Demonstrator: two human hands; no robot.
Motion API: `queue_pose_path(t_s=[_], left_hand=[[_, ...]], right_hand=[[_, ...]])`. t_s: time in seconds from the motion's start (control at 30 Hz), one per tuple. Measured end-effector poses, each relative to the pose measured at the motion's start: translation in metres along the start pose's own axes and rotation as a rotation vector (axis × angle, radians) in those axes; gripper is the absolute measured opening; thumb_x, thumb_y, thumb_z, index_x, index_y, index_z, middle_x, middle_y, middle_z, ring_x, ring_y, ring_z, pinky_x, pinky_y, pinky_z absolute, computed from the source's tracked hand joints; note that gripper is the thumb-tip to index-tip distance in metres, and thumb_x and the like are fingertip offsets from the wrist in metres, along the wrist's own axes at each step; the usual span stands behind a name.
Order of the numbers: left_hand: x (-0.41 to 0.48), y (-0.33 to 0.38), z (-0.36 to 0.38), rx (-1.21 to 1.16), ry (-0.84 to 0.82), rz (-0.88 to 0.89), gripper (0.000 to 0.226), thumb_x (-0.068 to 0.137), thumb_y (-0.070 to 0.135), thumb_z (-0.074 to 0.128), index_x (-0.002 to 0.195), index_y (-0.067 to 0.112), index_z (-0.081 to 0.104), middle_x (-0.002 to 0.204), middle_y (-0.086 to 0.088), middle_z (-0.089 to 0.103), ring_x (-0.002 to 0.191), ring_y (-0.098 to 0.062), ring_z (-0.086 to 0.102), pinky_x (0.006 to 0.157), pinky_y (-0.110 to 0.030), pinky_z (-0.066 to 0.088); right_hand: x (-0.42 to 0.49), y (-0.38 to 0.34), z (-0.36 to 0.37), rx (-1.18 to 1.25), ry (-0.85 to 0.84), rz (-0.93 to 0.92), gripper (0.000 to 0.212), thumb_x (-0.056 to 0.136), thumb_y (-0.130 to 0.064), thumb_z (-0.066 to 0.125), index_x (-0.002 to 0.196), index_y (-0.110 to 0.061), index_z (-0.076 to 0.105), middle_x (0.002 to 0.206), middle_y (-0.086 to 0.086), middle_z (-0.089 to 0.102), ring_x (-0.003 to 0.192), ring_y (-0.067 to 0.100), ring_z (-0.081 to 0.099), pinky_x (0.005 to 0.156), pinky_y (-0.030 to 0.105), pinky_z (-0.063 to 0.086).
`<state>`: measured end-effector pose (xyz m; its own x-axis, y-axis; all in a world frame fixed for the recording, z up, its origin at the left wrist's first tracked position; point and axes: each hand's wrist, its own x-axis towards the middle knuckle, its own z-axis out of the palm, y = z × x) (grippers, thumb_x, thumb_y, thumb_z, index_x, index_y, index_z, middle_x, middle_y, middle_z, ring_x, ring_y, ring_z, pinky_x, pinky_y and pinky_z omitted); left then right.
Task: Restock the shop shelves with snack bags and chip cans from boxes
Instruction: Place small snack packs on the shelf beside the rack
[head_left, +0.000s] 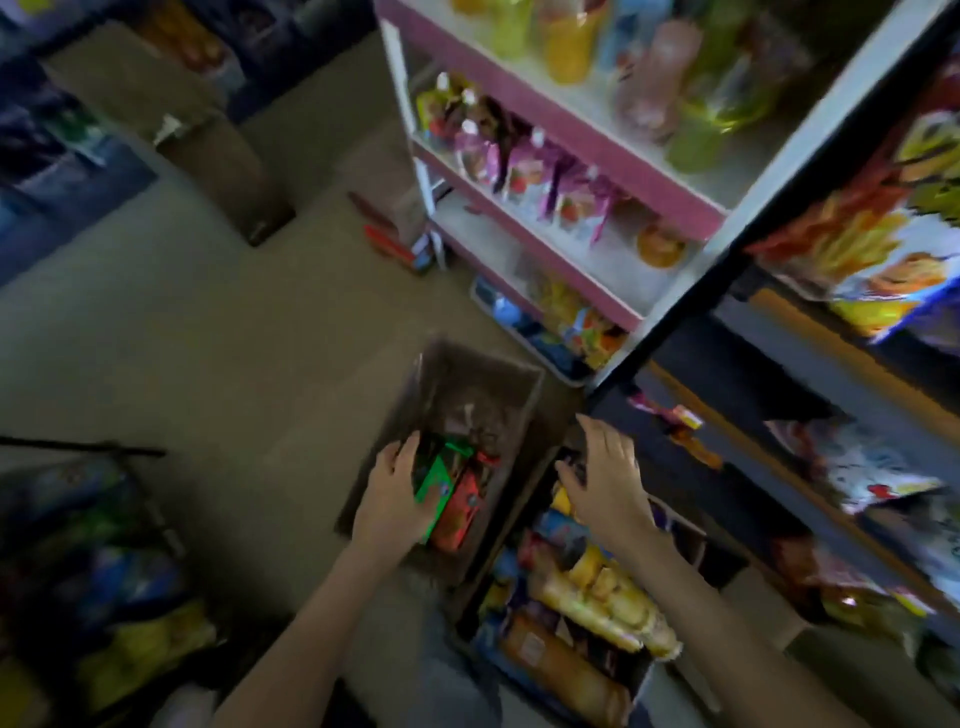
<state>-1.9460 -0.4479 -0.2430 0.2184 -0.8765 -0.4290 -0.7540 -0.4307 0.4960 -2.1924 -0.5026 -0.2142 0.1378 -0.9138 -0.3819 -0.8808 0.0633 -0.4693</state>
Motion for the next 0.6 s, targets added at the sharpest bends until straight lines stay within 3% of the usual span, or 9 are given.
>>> queue_pose_path(t_s=[0.1,0.23,0.43,0.6], left_hand=[[0.028,-0.077,0.031,-0.019,-0.046,-0.121,0.077,0.085,0.036,0.065,0.151,0.014,0.033,0.145,-0.019,0.039,0.133,-0.036,0.041,0.107,-0.042,0.038],[0.072,-0.158,0.093,0.041,-0.132,-0.212,0.079,0.085,0.036,0.064,0.153,0.018,0.027,0.145,-0.019,0.039,0.131,-0.038,0.042,0.105,-0.045,0.040],[0.138,-0.207,0.207,0.133,-0.275,-0.205,0.083,0.091,0.047,0.056,0.156,0.031,0.006,0.153,-0.012,0.025,0.136,-0.033,0.033,0.108,-0.038,0.034],[0.176,-0.236,0.287,0.319,-0.329,-0.230,0.097,0.088,0.063,0.050,0.153,0.031,-0.015,0.153,-0.016,0.022,0.139,-0.034,0.031,0.113,-0.046,0.028]], right_hand=[[0.038,-0.011,0.078,-0.074,-0.093,-0.011,0.063,0.100,-0.040,0.045,0.152,-0.017,0.019,0.153,0.002,0.026,0.141,0.021,0.020,0.114,0.034,0.024],[0.084,-0.016,0.188,-0.092,-0.216,-0.003,0.064,0.099,-0.036,0.047,0.152,-0.014,0.017,0.151,0.003,0.027,0.139,0.021,0.022,0.113,0.034,0.026],[0.140,0.011,0.328,-0.108,-0.343,0.063,0.068,0.097,-0.029,0.052,0.152,-0.011,0.015,0.153,0.007,0.026,0.137,0.024,0.023,0.112,0.032,0.023],[0.172,0.040,0.397,0.064,-0.349,0.268,0.075,0.092,-0.022,0.063,0.150,-0.005,0.020,0.151,0.017,0.030,0.139,0.030,0.025,0.111,0.030,0.019]])
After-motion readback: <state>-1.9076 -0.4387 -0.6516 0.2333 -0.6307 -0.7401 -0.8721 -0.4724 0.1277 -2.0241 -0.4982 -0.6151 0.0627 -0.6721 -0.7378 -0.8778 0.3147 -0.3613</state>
